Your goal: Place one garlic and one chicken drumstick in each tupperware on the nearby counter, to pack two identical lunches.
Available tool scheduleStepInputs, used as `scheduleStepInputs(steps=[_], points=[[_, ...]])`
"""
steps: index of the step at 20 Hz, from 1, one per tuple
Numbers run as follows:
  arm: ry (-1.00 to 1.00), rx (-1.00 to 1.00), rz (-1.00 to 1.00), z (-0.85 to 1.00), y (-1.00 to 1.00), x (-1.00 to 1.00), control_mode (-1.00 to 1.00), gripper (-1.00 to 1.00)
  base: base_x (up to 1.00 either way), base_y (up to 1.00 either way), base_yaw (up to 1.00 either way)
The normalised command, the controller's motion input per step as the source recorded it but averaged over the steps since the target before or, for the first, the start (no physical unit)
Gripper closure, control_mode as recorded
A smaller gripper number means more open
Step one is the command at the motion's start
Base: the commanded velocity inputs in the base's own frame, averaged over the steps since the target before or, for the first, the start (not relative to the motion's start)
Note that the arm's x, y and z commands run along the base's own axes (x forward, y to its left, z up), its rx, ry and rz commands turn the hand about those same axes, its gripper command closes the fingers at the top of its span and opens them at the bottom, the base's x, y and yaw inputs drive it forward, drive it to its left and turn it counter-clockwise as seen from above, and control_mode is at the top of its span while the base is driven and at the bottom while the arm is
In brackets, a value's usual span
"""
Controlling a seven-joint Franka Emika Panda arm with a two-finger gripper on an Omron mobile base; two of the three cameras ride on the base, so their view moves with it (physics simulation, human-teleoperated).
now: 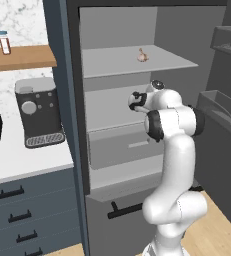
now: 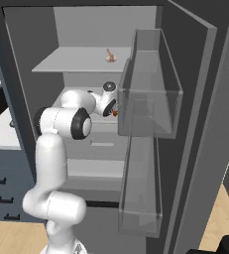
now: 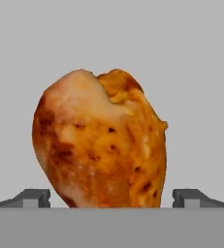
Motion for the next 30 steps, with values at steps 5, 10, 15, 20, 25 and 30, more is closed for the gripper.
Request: scheduleStepInputs(steps=[5, 10, 15, 20, 25, 30], points=[[0.08, -0.04, 0.04, -0.49, 0.01, 0.21, -1.0, 1.0, 0.0, 0.0, 0.0], [0.0, -0.08, 0.02, -0.56, 0.23, -0.5, -1.0, 1.0, 0.0, 0.0, 0.0], [-0.08, -0.07, 0.0, -0.38, 0.32, -1.0, -1.0, 1.0, 0.0, 0.0, 0.0], [-0.14, 0.0, 0.0, 0.03, 0.1, -1.0, -1.0, 1.0, 0.0, 0.0, 0.0], [-0.02, 0.0, 0.0, 0.44, 0.0, -1.0, -1.0, 1.0, 0.0, 0.0, 0.0], [-0.02, 0.0, 0.0, 0.65, 0.0, -1.0, -1.0, 1.0, 0.0, 0.0, 0.0]])
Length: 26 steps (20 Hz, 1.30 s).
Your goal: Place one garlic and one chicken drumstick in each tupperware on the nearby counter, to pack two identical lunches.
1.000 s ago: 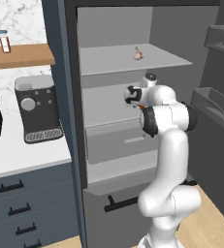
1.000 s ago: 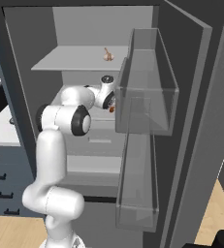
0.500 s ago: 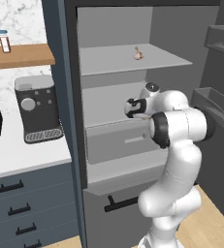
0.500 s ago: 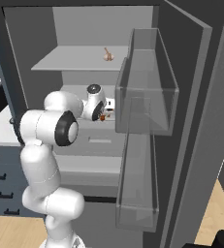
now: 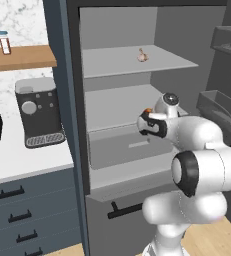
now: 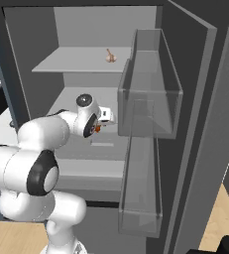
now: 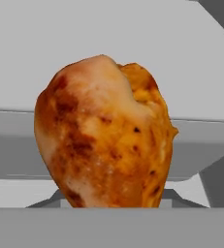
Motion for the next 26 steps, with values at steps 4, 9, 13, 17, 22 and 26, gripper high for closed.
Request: scheduleStepInputs(steps=[4, 9, 13, 17, 22, 26], points=[[-0.06, 0.0, 0.02, 0.74, 0.0, -1.0, -1.0, 1.0, 0.0, 0.0, 0.0], [-0.05, 0.0, 0.01, 0.34, 0.0, -1.0, -1.0, 1.0, 0.0, 0.0, 0.0], [-0.04, 0.0, 0.01, 0.11, 0.06, -1.0, -1.0, 1.0, 0.0, 0.0, 0.0], [-0.02, 0.0, 0.0, 0.0, 0.1, -1.0, -1.0, 1.0, 0.0, 0.0, 0.0], [0.0, 0.0, 0.0, 0.0, 0.0, 0.0, 1.0, 1.0, -1.0, 0.35, 0.03], [0.0, 0.0, 0.0, 0.0, 0.0, 0.0, 1.0, 1.0, -0.94, 0.88, 0.12]])
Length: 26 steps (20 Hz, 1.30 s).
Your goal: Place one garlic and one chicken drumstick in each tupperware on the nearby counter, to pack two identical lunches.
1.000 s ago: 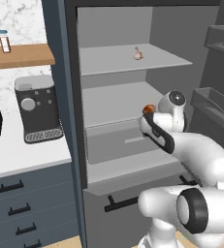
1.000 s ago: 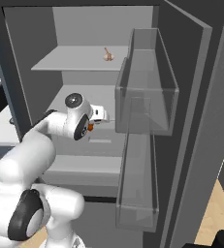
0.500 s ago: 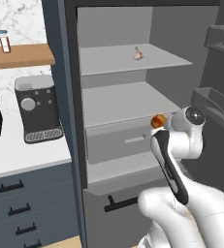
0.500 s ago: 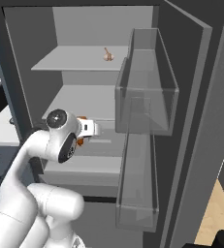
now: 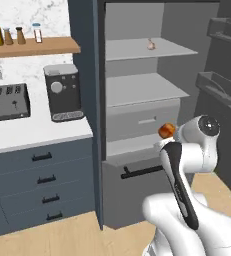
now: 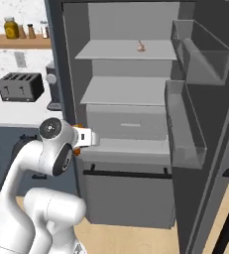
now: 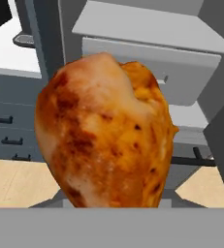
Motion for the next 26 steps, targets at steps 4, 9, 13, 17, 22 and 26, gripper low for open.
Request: scheduleStepInputs(steps=[4, 9, 13, 17, 22, 26], points=[[0.0, 0.0, 0.0, 0.0, 0.0, 0.0, 1.0, 1.0, -0.34, 1.0, 0.15], [0.0, 0.0, 0.0, 0.0, 0.0, 0.0, 1.0, 1.0, 0.09, 1.0, 0.27], [0.0, 0.0, 0.0, 0.0, 0.0, 0.0, 1.0, 1.0, 0.27, 1.0, 0.35], [0.0, 0.0, 0.0, 0.0, 0.0, 0.0, 1.0, 1.0, 0.38, 1.0, 0.34], [0.0, 0.0, 0.0, 0.0, 0.0, 0.0, 1.0, 1.0, 0.75, 1.0, 0.28], [0.0, 0.0, 0.0, 0.0, 0.0, 0.0, 1.0, 1.0, 1.0, 1.0, 0.18]])
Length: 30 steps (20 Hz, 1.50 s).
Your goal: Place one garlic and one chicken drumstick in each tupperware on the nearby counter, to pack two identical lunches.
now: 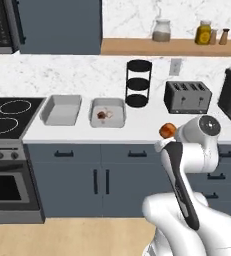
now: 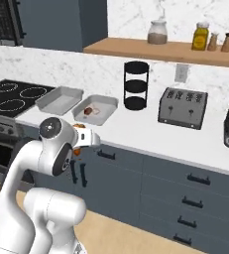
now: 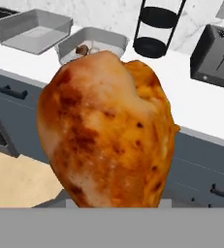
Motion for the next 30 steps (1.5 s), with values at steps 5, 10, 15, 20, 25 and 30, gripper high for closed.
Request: scheduleStepInputs(steps=[5, 10, 15, 20, 25, 30], points=[[0.0, 0.0, 0.0, 0.0, 0.0, 0.0, 1.0, 1.0, 1.0, 1.0, 0.04], [0.0, 0.0, 0.0, 0.0, 0.0, 0.0, 1.0, 1.0, 0.68, 1.0, -0.1], [0.0, 0.0, 0.0, 0.0, 0.0, 0.0, 1.0, 1.0, 0.54, 1.0, -0.27], [0.0, 0.0, 0.0, 0.0, 0.0, 0.0, 1.0, 1.0, 0.47, 0.44, -0.24], [0.0, 0.0, 0.0, 0.0, 0.0, 0.0, 1.0, 1.0, 0.52, 0.0, -0.15], [0.0, 0.0, 0.0, 0.0, 0.0, 0.0, 1.0, 1.0, 0.54, 0.09, -0.13]])
